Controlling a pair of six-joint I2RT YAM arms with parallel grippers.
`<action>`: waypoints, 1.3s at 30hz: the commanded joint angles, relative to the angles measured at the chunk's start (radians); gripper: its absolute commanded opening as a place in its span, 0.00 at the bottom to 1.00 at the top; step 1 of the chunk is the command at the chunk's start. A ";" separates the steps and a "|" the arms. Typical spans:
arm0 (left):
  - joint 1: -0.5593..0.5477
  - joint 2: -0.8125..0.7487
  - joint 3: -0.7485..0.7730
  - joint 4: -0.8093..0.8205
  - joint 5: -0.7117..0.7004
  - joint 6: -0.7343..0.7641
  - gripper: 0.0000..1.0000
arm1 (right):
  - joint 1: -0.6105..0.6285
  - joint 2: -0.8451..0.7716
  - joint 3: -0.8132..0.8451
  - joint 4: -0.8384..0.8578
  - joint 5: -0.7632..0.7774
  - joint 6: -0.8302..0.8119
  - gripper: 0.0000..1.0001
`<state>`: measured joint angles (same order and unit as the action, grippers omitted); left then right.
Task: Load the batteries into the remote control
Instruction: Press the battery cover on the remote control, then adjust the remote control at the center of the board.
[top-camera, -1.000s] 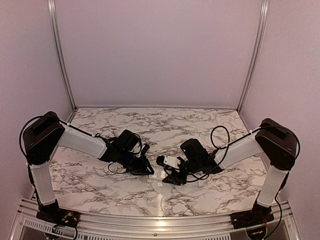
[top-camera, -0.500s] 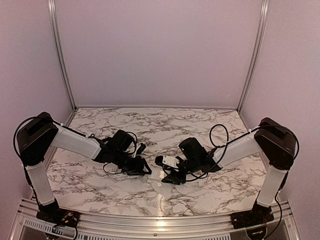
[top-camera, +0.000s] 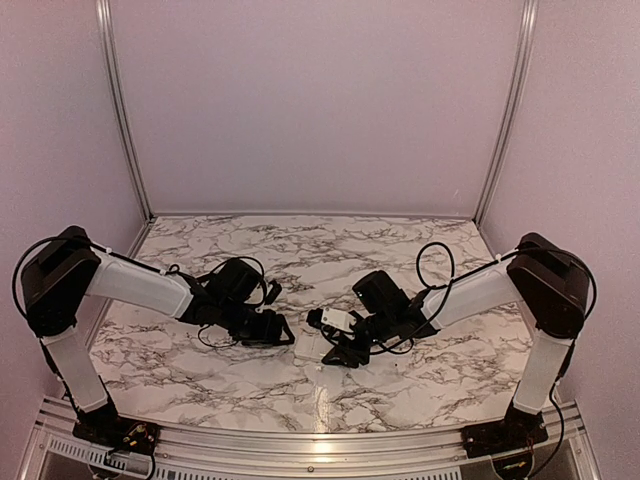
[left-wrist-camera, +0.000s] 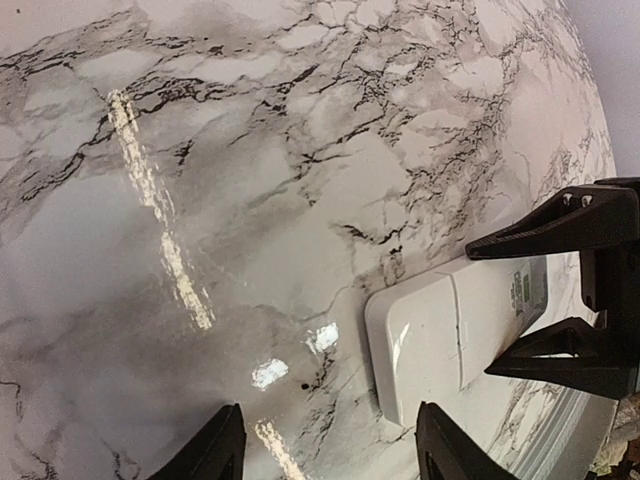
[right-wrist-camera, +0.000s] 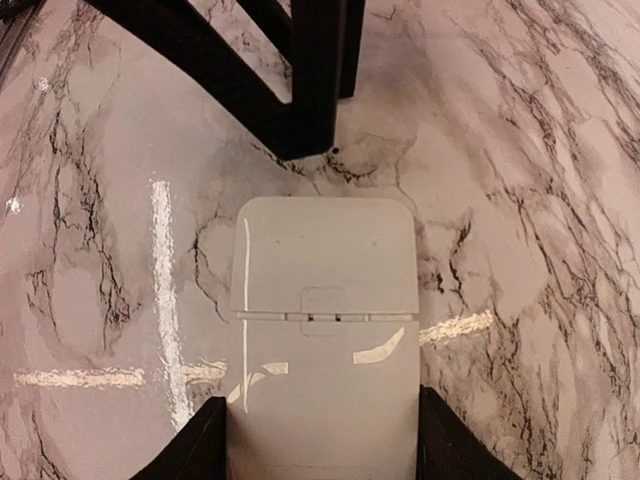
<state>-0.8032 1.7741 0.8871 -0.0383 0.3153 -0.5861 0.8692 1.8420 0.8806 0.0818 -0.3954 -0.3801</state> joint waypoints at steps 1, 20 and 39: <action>0.022 0.003 -0.035 -0.111 -0.065 0.016 0.61 | 0.016 0.050 -0.001 -0.048 -0.026 0.017 0.38; 0.076 -0.036 -0.016 -0.125 -0.067 0.043 0.99 | -0.002 -0.014 0.053 -0.288 0.222 0.011 0.99; 0.111 -0.062 -0.037 -0.106 -0.074 0.056 0.99 | -0.177 0.004 0.097 -0.289 0.450 0.026 0.99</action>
<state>-0.6991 1.7180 0.8761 -0.0948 0.2600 -0.5392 0.7315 1.7939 0.9565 -0.1692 -0.0963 -0.3519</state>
